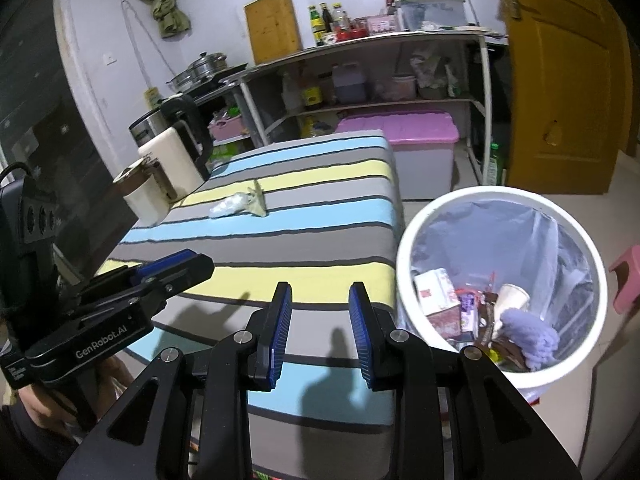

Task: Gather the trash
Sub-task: 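Move both open tools back toward the remaining items on the table, then grasp the clear plastic bag with the left tool while the right tool grasps the green snack packet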

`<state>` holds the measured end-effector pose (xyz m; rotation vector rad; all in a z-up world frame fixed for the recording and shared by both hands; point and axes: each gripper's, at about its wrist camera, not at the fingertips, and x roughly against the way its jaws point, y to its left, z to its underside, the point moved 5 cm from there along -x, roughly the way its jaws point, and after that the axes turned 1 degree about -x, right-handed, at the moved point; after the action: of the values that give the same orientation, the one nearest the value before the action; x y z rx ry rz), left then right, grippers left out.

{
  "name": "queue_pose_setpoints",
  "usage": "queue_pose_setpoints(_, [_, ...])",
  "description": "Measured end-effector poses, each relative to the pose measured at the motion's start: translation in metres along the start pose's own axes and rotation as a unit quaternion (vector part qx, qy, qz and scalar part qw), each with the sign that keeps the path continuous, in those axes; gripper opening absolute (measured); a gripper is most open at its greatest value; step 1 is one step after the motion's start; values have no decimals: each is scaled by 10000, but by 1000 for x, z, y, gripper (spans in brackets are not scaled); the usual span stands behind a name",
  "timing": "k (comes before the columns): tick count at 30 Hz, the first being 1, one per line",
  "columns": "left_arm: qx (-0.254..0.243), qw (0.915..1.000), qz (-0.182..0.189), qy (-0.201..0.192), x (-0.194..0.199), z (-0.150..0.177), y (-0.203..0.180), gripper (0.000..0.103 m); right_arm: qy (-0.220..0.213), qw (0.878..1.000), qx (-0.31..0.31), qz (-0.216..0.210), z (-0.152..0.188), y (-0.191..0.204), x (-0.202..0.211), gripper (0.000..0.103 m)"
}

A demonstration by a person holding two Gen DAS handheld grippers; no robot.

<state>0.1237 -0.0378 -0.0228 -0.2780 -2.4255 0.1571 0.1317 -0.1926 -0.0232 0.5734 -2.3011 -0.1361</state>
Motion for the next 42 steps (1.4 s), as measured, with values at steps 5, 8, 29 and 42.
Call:
queue_pose_setpoints(5, [41,9997,-245,-35,4,2,14,26,204,9996,42,-196,0,11,-12,31])
queue_pose_setpoints(8, [110,9994,-318,-4,4,3,23,26,261,9991,191,-260,-1,20,-18,31])
queue_pose_setpoints(29, [383,9966,-725,124,-17,-11,100,26,600,9947,671,-487,-34,55,-86,31])
queue_pose_setpoints(42, [345,9955,-828,315,-47,-32,149,26,839,9915,830,-546,-59,75,-146,31])
